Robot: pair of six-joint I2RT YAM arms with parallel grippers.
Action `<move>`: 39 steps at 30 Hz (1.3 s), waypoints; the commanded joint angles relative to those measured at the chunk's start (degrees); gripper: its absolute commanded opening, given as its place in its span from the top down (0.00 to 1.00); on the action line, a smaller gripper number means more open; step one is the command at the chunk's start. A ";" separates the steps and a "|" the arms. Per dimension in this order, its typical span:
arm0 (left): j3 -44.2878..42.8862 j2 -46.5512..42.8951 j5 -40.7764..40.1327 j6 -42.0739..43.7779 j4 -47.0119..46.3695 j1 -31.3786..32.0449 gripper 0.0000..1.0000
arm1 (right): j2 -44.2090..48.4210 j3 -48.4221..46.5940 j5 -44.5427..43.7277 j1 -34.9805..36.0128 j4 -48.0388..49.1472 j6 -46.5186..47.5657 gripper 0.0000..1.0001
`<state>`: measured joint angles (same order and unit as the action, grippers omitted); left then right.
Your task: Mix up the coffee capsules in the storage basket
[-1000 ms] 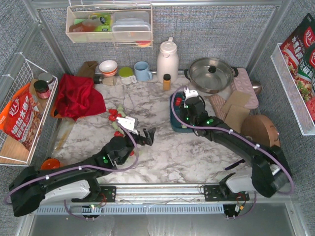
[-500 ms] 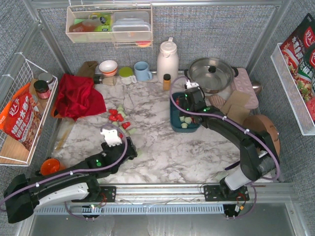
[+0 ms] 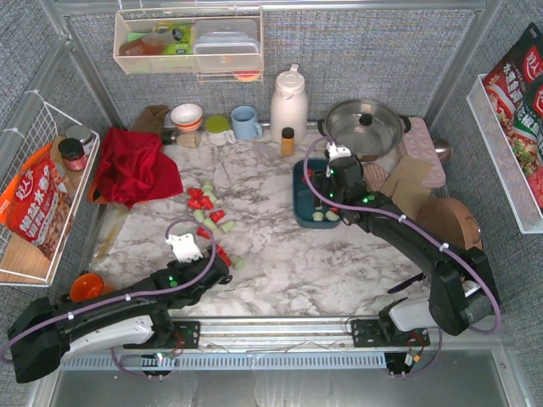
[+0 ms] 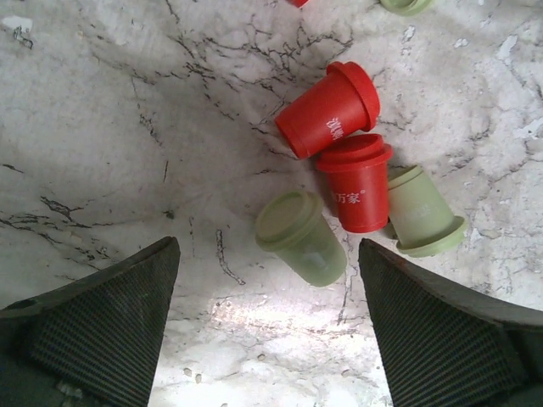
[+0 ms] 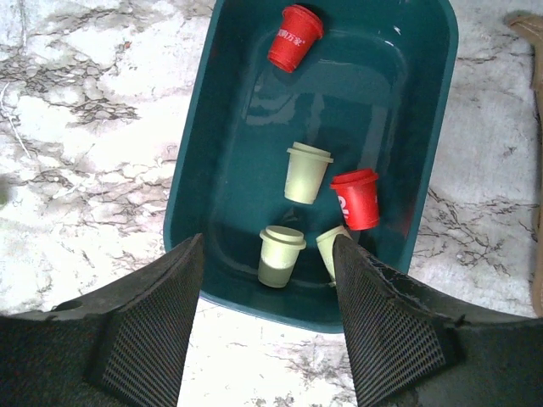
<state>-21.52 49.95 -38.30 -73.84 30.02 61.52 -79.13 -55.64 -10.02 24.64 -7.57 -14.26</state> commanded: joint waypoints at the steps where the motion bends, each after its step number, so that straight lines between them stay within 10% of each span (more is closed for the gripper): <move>1: 0.42 1.00 1.31 -1.62 -0.49 -0.08 0.10 | 0.07 -0.21 2.37 -0.03 0.65 -0.49 0.34; 39: -0.98 12.71 2.45 -1.02 -7.86 -0.12 0.47 | -2.23 -0.52 5.36 -0.09 0.70 -0.44 0.33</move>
<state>-22.81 62.33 -36.34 -75.26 21.80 61.36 -81.10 -55.64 -5.06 24.64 -7.51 -14.66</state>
